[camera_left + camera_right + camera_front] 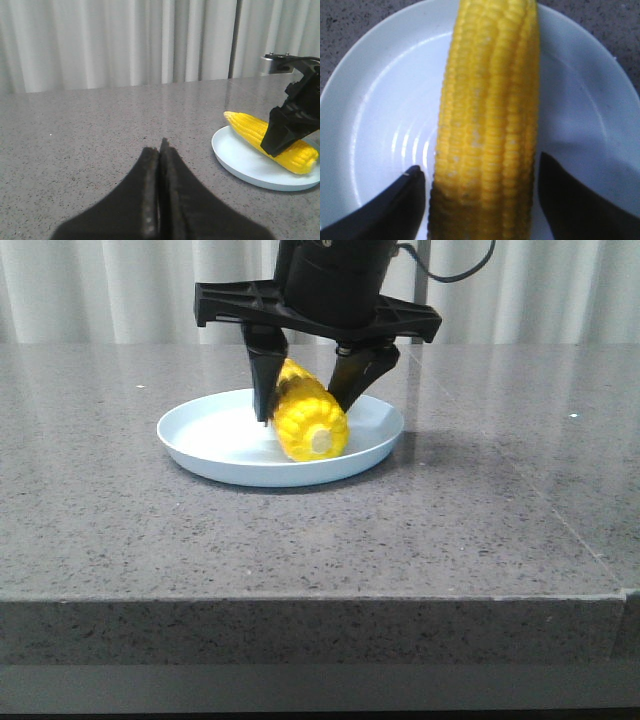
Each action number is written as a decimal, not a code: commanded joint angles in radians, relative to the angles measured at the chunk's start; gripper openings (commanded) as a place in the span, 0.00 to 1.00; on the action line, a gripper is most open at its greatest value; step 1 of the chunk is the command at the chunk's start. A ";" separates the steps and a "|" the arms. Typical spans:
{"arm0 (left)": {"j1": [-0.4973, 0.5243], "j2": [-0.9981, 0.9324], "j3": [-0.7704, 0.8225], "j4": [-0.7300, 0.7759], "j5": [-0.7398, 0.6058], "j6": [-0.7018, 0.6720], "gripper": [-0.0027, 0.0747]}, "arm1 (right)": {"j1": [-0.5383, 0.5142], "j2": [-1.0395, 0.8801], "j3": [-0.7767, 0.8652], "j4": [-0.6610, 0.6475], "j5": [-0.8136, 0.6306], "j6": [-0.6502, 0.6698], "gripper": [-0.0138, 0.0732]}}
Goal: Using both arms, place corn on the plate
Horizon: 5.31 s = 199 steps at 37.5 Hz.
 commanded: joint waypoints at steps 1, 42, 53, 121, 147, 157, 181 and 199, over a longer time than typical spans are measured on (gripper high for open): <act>0.001 0.012 -0.025 0.003 -0.081 -0.007 0.01 | -0.001 -0.064 -0.036 0.003 -0.045 0.002 0.86; 0.001 0.012 -0.025 0.003 -0.081 -0.007 0.01 | -0.160 -0.316 -0.022 -0.081 0.037 0.001 0.09; 0.001 0.012 -0.025 0.003 -0.081 -0.007 0.01 | -0.352 -0.512 0.241 -0.141 -0.007 -0.001 0.09; 0.001 0.012 -0.025 0.003 -0.081 -0.007 0.01 | -0.403 -1.732 1.223 -0.219 -0.524 -0.001 0.08; 0.217 -0.020 0.194 -0.186 -0.313 0.141 0.01 | -0.403 -1.732 1.223 -0.219 -0.524 -0.001 0.08; 0.300 -0.052 0.339 -0.186 -0.386 0.135 0.01 | -0.403 -1.732 1.223 -0.219 -0.523 -0.001 0.08; 0.315 -0.052 0.410 -0.186 -0.349 0.135 0.01 | -0.403 -1.732 1.223 -0.219 -0.517 -0.001 0.08; 0.315 -0.052 0.410 -0.186 -0.349 0.135 0.01 | -0.403 -1.732 1.223 -0.219 -0.517 -0.001 0.08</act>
